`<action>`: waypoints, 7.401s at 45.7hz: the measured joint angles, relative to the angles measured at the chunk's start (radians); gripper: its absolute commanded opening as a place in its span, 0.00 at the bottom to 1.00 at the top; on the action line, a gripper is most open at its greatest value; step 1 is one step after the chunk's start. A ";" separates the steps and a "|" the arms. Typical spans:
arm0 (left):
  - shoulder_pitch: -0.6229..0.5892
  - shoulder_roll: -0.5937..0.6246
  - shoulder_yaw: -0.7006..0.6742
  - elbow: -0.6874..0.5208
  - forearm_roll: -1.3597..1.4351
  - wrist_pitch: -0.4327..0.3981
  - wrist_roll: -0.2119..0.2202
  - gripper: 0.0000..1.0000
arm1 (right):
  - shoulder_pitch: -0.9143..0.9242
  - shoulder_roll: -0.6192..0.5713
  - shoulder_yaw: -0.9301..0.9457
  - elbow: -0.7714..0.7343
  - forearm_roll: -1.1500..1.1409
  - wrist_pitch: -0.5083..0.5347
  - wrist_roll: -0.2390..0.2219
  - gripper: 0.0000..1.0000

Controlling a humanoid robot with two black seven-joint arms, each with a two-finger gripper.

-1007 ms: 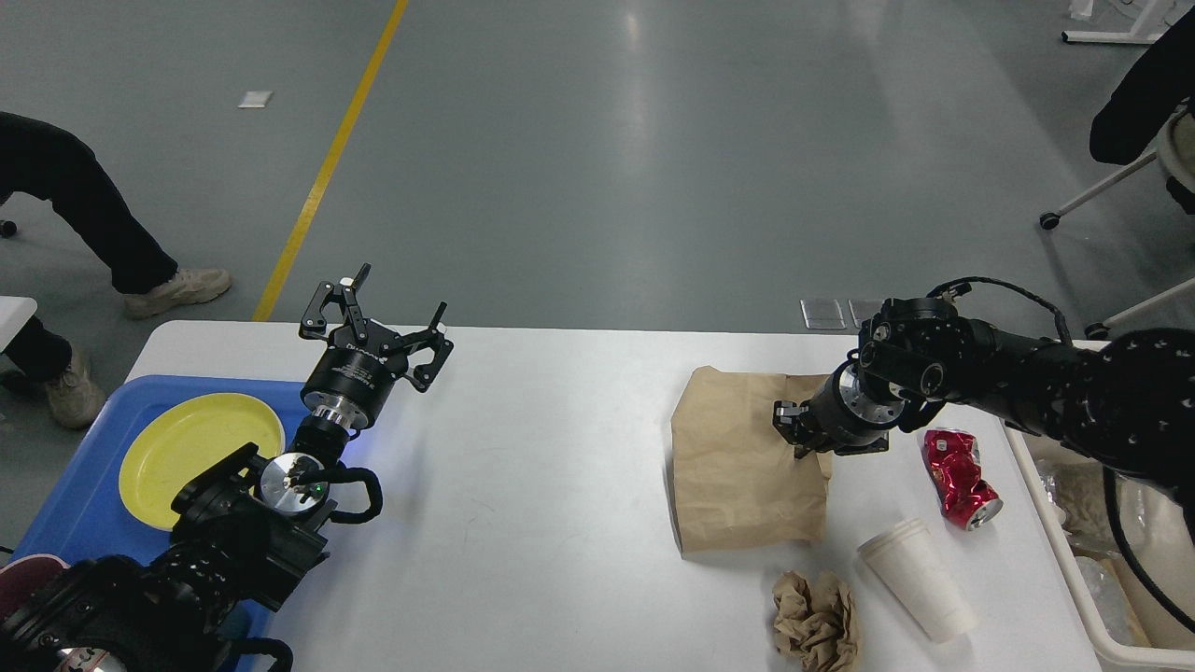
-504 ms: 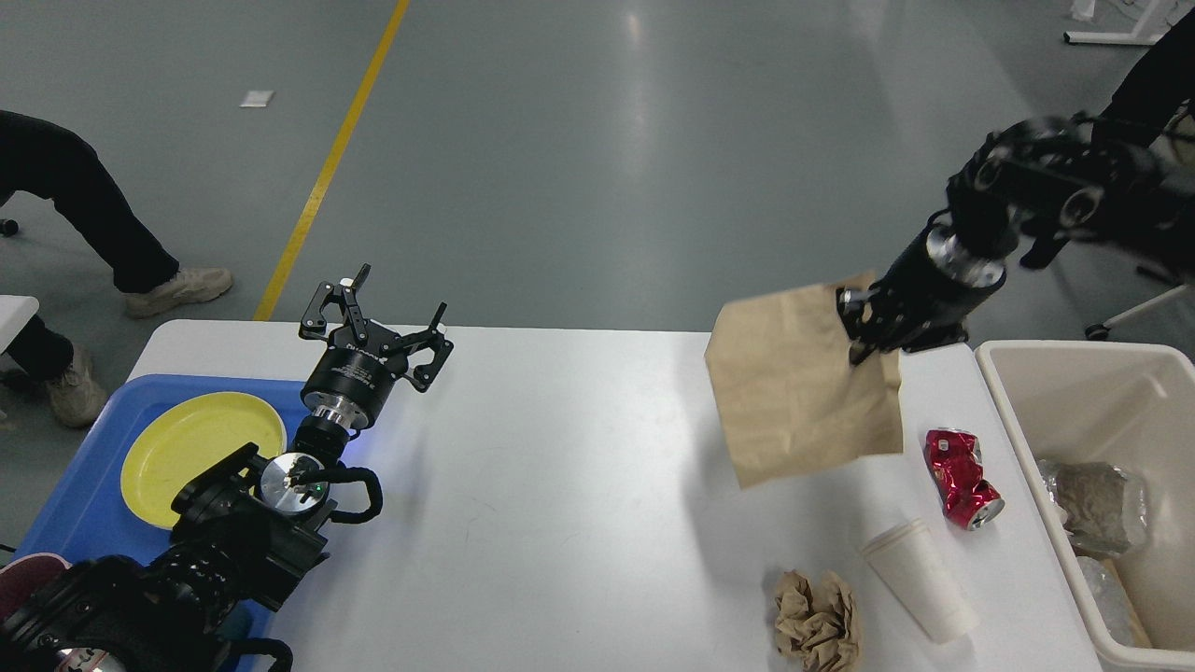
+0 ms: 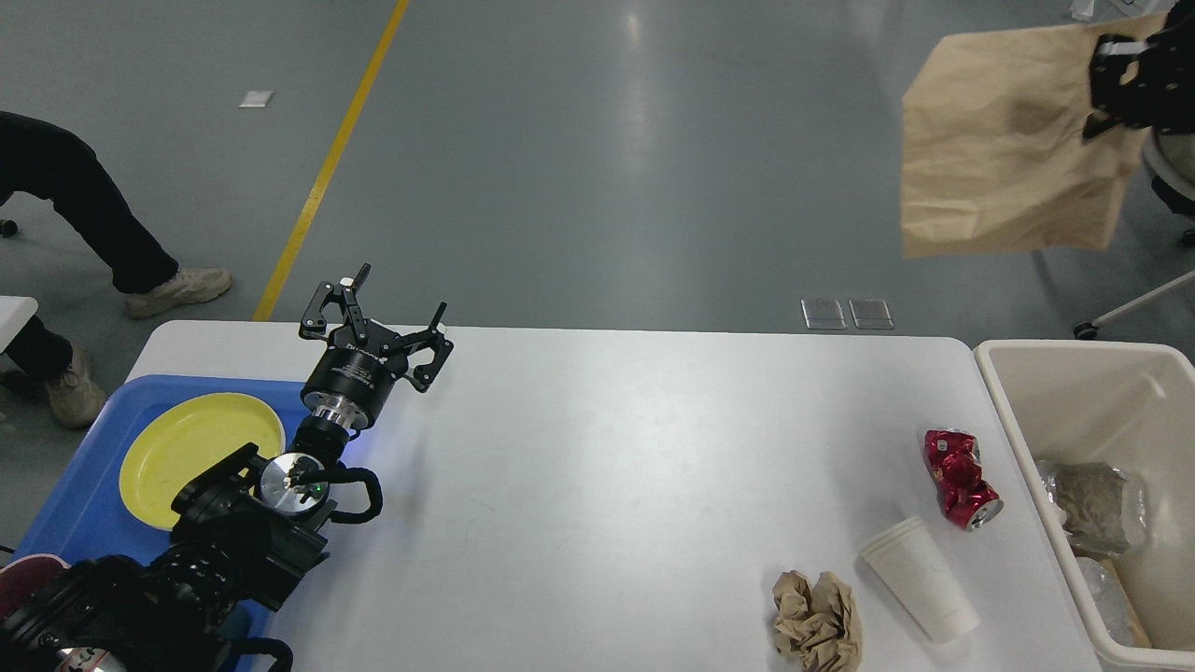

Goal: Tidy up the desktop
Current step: 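Lift the paper bag and carry it into the white bin, then release the bag and withdraw the right gripper from the bin, then lower the right gripper onto the crushed red can and grasp it, then lift the red can and drop it into the white bin, then withdraw the right gripper from the bin toward the white paper cup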

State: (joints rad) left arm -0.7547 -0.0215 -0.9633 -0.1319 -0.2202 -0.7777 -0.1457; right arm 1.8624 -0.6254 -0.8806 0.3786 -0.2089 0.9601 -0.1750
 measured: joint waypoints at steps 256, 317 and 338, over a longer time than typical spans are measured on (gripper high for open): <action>0.000 0.000 0.000 0.000 -0.001 0.000 0.000 0.97 | -0.231 0.179 -0.163 0.225 0.013 -0.225 0.006 0.00; 0.000 0.000 0.000 0.000 0.000 0.000 0.000 0.97 | -1.132 0.088 0.138 -0.234 0.022 -0.871 0.010 1.00; 0.000 0.000 0.000 0.000 0.000 0.000 0.000 0.97 | -1.097 0.119 0.133 -0.145 0.026 -0.835 0.011 1.00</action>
State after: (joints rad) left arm -0.7548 -0.0215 -0.9633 -0.1319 -0.2207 -0.7778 -0.1457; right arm 0.7653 -0.5062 -0.7477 0.2336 -0.1826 0.1247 -0.1645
